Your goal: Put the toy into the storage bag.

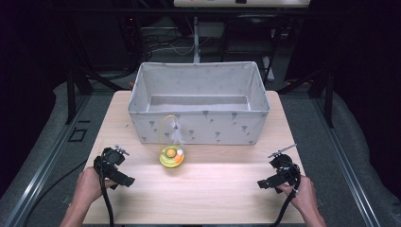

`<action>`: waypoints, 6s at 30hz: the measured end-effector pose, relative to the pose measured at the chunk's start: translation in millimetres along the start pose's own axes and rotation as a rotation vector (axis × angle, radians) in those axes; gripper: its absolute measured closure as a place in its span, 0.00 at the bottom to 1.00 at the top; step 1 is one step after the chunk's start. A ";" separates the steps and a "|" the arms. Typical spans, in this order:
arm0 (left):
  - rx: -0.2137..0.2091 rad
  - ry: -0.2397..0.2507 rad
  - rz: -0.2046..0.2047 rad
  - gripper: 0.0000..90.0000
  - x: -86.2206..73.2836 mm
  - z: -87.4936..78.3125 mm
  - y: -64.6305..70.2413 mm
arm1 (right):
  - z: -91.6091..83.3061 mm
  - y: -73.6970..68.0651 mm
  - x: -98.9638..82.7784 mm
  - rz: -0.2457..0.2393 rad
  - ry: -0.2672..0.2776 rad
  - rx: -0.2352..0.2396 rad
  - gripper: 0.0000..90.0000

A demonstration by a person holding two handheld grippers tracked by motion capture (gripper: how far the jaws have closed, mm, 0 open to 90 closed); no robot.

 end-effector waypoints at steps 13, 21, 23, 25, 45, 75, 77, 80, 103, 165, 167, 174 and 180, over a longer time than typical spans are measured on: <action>-0.034 0.019 -0.007 0.02 -0.5 -8.2 -2.9 | 0.6 -3.5 -0.2 -0.015 -0.009 0.007 0.06; -0.048 0.051 -0.023 0.00 3.8 -21.7 -6.9 | -0.9 -9.5 0.3 -0.022 -0.010 0.020 0.06; -0.051 0.057 -0.019 0.00 6.0 -25.3 -5.5 | 0.0 -11.3 0.4 -0.023 -0.002 0.020 0.07; -0.057 0.062 -0.015 0.00 8.6 -29.3 -4.1 | -0.4 -13.3 0.8 -0.031 0.000 0.021 0.07; -0.123 0.034 0.117 0.00 65.1 -68.9 3.6 | 0.4 -14.4 -1.0 -0.050 -0.021 0.015 0.07; -0.106 0.022 0.325 0.00 179.6 -127.2 19.2 | -0.1 -13.2 -1.3 -0.056 -0.011 0.020 0.09; -0.104 0.015 0.339 0.00 184.9 -126.9 21.7 | -0.3 -12.9 -1.5 -0.058 -0.012 0.021 0.09; -0.090 0.016 0.351 0.00 191.9 -124.9 24.5 | -0.3 -13.8 -1.5 -0.053 -0.010 0.033 0.09; -0.116 -0.088 0.390 0.70 204.6 -106.5 26.9 | -0.7 -13.8 -2.2 -0.041 -0.011 0.036 0.10; -0.047 -0.079 0.402 0.97 193.9 -157.9 20.6 | -1.4 -11.4 -2.8 -0.049 -0.014 0.026 0.10; -0.042 -0.077 0.401 0.97 193.4 -162.0 18.4 | -1.3 -11.5 -2.9 -0.050 -0.016 0.025 0.10; -0.027 -0.081 0.395 0.97 191.8 -176.0 12.0 | -1.6 -12.7 -3.3 -0.047 -0.023 0.033 0.10; -0.018 -0.087 0.394 0.97 191.3 -183.0 8.8 | -1.6 -12.8 -3.3 -0.047 -0.024 0.034 0.10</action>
Point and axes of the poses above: each handheld gripper's, and its own axes: z roughly forward along the jaws, x roughly out of its top, y roughly to its right, the point moved 8 cm from there along z, roughly forward along the jaws, and after that the axes turned 8 degrees about z, right-handed, at the moved point
